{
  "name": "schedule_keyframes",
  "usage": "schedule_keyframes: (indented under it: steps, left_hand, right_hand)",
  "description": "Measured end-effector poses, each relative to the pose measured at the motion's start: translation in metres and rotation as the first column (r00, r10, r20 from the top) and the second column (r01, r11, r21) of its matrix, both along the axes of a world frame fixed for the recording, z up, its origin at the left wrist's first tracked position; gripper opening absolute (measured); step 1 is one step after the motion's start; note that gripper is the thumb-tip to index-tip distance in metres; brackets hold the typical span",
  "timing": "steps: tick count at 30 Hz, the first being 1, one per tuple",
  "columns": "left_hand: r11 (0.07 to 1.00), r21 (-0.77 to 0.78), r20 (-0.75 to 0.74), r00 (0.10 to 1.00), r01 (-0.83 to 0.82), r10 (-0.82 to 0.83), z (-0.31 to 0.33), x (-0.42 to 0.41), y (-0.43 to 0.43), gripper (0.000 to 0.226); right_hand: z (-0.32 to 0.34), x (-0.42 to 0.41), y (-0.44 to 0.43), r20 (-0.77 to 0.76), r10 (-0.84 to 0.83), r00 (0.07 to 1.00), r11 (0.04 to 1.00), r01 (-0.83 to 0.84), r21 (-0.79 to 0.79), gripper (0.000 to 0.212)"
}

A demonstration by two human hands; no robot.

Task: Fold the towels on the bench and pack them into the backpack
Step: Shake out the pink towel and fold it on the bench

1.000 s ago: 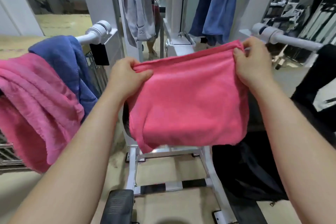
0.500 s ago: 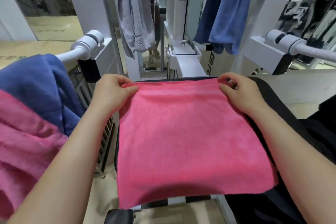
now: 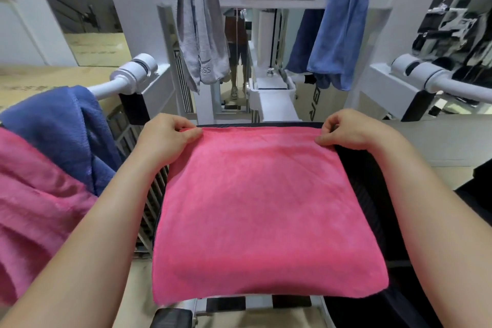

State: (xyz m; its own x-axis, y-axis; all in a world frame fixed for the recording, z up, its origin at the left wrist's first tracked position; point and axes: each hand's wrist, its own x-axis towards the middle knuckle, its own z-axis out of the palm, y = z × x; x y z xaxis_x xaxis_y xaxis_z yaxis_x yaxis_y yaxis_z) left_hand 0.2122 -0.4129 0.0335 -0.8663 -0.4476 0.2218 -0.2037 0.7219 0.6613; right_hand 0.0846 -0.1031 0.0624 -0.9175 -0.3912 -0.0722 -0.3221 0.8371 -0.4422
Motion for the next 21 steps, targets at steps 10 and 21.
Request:
schedule_keyframes:
  steps: [10, 21]
  left_hand:
    - [0.976, -0.184, -0.09, 0.991, -0.118, 0.103, -0.002, -0.011, -0.003, 0.02]
    - [0.983, -0.066, -0.079, 0.983, -0.169, 0.164, -0.012, 0.031, 0.007, 0.056]
  right_hand:
    - [-0.011, -0.007, -0.009, -0.292, -0.067, 0.954, 0.946, -0.032, -0.322, 0.015]
    - [-0.023, 0.039, -0.002, -0.381, -0.194, 0.904, 0.981, 0.17, -0.097, 0.049]
